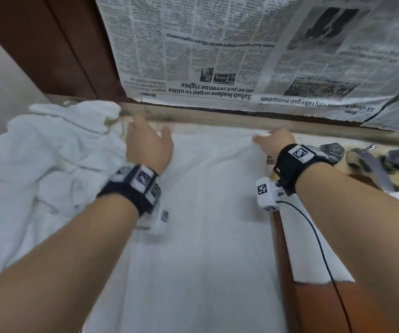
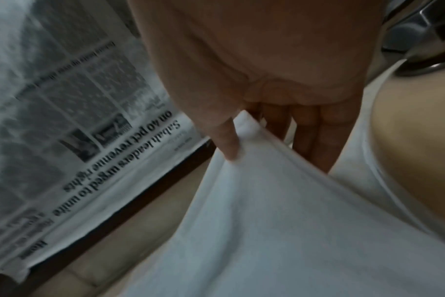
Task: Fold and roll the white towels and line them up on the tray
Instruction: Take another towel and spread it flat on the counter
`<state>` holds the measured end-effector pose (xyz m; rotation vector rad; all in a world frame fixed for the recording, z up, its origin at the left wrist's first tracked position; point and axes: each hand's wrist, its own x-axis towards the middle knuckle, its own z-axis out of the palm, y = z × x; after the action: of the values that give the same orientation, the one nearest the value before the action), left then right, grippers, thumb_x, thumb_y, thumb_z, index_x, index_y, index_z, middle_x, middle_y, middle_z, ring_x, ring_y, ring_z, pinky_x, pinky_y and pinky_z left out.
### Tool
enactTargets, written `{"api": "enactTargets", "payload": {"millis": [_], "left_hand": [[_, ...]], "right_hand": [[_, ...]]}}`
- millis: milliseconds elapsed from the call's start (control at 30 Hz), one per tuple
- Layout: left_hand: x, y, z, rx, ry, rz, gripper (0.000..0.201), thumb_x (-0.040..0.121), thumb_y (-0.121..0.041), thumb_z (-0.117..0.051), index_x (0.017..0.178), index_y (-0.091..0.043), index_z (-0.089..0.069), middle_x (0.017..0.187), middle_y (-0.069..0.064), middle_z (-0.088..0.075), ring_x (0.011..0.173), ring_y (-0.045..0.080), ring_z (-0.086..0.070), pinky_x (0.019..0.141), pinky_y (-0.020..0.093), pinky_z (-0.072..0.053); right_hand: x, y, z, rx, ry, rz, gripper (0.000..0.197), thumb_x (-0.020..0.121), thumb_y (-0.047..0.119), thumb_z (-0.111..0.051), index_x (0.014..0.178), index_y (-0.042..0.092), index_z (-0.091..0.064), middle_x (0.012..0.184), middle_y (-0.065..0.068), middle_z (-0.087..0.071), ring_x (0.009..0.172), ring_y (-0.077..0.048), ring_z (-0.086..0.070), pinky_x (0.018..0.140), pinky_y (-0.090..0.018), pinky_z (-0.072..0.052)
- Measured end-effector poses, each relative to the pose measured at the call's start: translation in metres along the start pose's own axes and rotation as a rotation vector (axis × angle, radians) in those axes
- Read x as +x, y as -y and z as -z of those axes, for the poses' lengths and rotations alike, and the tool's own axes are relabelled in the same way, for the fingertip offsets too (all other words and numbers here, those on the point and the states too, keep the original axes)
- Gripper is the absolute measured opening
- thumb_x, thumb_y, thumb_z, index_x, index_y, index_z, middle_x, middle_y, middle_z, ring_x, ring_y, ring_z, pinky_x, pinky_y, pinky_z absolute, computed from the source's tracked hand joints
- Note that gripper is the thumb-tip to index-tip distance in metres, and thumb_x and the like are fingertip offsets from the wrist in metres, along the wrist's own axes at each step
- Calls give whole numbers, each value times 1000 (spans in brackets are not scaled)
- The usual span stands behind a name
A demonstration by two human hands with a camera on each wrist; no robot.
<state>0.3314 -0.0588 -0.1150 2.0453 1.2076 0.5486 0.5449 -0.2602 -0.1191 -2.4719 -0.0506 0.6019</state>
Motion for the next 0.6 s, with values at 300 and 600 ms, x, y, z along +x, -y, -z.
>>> {"api": "enactTargets", "payload": {"millis": [300,600], "left_hand": [[-202,-19,-89,-18,804,12,36,94,-67,-49,107,-33,-52,92,-8,-67,89,15,-64,84,39,-54],[-218,-38,-97,-83,804,88,20,103,-39,-42,93,-21,-46,94,0,-58,87,25,-58,86,43,-53]], "right_hand": [[15,5,10,85,212,-99,8,88,12,-71,91,12,-63,108,-17,-72,79,-27,-74,61,-33,-60],[-2,17,29,189,129,-12,13,90,3,-68,101,-3,-64,87,-17,-74,69,-30,-75,57,-39,-61]]}}
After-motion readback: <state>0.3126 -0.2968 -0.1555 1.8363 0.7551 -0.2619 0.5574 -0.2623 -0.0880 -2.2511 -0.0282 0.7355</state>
